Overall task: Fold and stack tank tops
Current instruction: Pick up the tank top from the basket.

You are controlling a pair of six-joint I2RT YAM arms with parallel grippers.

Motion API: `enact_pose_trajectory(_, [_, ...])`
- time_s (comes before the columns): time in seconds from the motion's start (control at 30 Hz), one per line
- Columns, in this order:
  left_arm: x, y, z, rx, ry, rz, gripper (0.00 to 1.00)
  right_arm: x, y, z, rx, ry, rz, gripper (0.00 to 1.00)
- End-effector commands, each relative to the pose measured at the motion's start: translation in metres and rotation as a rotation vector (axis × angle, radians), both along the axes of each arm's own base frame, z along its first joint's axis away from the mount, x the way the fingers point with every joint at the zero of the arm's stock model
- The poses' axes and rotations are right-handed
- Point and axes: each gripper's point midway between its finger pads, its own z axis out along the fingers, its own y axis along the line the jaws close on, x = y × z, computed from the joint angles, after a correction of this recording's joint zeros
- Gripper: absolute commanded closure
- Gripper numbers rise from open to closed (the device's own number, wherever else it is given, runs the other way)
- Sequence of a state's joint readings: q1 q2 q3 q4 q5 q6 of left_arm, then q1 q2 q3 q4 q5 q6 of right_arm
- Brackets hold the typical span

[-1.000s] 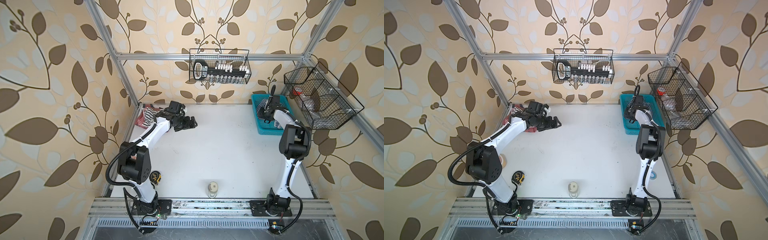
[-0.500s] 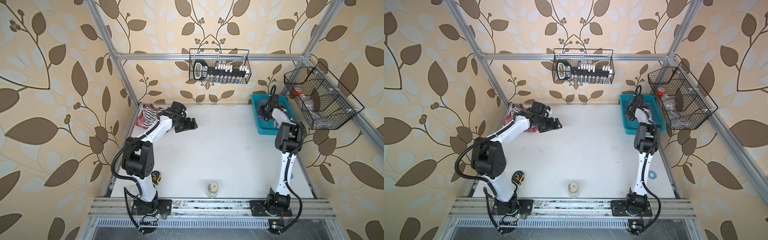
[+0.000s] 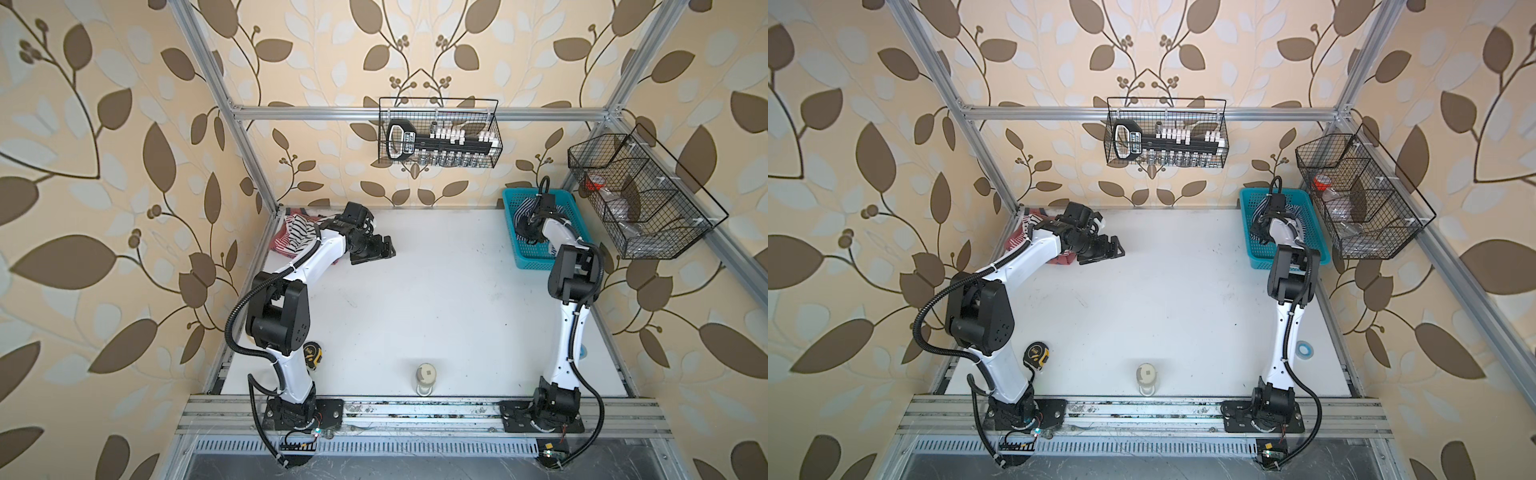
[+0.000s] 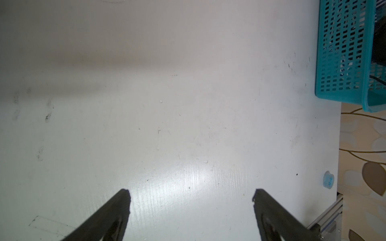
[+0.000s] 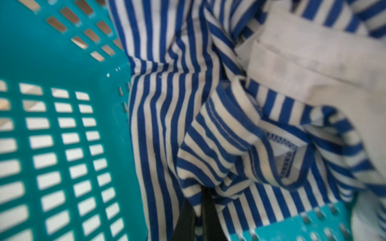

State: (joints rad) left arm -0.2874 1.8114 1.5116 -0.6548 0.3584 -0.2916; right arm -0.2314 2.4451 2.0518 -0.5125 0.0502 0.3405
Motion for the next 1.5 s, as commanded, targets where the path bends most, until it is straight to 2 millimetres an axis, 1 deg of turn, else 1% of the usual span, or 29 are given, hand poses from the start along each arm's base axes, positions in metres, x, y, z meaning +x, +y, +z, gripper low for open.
enact_pose_trajectory(0.0, [-0.001, -0.005, 0.025, -0.012, -0.066, -0.027, 0.06, -0.01, -0.002, 0.059, -0.045, -0.085, -0.007, 1.0])
enact_pose_trajectory(0.07, [-0.003, -0.006, 0.028, -0.019, -0.076, -0.03, 0.06, -0.014, -0.001, 0.09, -0.083, -0.143, -0.006, 1.0])
enact_pose_trajectory(0.1, [-0.004, -0.006, 0.03, -0.022, -0.08, -0.03, 0.06, -0.018, -0.001, 0.112, -0.112, -0.179, -0.01, 1.0])
enact_pose_trajectory(0.23, [-0.006, -0.006, 0.038, -0.025, -0.107, -0.025, 0.06, -0.033, 0.006, 0.179, -0.196, -0.305, -0.011, 1.0])
enact_pose_trajectory(0.37, [-0.008, -0.005, 0.044, -0.028, -0.123, -0.022, 0.06, -0.049, 0.016, 0.238, -0.216, -0.431, 0.001, 1.0])
enact_pose_trajectory(0.53, [-0.011, -0.006, 0.056, -0.05, -0.15, -0.021, 0.06, -0.075, 0.039, 0.313, -0.227, -0.596, 0.054, 1.0])
enact_pose_trajectory(0.63, [-0.013, -0.007, 0.064, -0.065, -0.17, -0.017, 0.06, -0.096, 0.058, 0.363, -0.232, -0.719, 0.099, 1.0])
enact_pose_trajectory(0.73, [-0.016, -0.006, 0.07, -0.077, -0.189, -0.014, 0.06, -0.117, 0.075, 0.403, -0.218, -0.821, 0.151, 1.0])
enact_pose_trajectory(0.8, [-0.018, -0.006, 0.076, -0.085, -0.203, -0.012, 0.06, -0.129, 0.086, 0.425, -0.209, -0.876, 0.19, 1.0])
enact_pose_trajectory(0.97, [-0.025, -0.002, 0.087, -0.09, -0.239, -0.002, 0.06, -0.157, 0.12, 0.466, -0.131, -1.0, 0.333, 1.0])
enact_pose_trajectory(1.07, [-0.028, 0.003, 0.098, -0.083, -0.269, 0.011, 0.06, -0.175, 0.148, 0.492, -0.04, -1.084, 0.454, 1.0])
enact_pose_trajectory(1.13, [-0.03, 0.006, 0.107, -0.079, -0.299, 0.022, 0.05, -0.189, 0.172, 0.51, 0.028, -1.136, 0.557, 1.0])
enact_pose_trajectory(1.23, [-0.031, 0.011, 0.12, -0.077, -0.337, 0.042, 0.05, -0.209, 0.209, 0.53, 0.107, -1.187, 0.714, 1.0])
enact_pose_trajectory(1.27, [-0.031, 0.012, 0.125, -0.078, -0.35, 0.048, 0.04, -0.214, 0.218, 0.533, 0.117, -1.193, 0.753, 1.0])
enact_pose_trajectory(1.3, [-0.03, 0.013, 0.125, -0.075, -0.354, 0.057, 0.04, -0.218, 0.228, 0.535, 0.131, -1.194, 0.792, 1.0])
enact_pose_trajectory(1.33, [-0.033, 0.015, 0.136, -0.08, -0.382, 0.067, 0.04, -0.22, 0.236, 0.535, 0.155, -1.191, 0.822, 1.0])
enact_pose_trajectory(1.37, [-0.034, 0.017, 0.141, -0.082, -0.396, 0.077, 0.03, -0.22, 0.241, 0.534, 0.188, -1.188, 0.844, 1.0])
enact_pose_trajectory(1.47, [-0.032, 0.02, 0.148, -0.08, -0.41, 0.098, 0.03, -0.215, 0.255, 0.53, 0.323, -1.177, 0.922, 1.0])
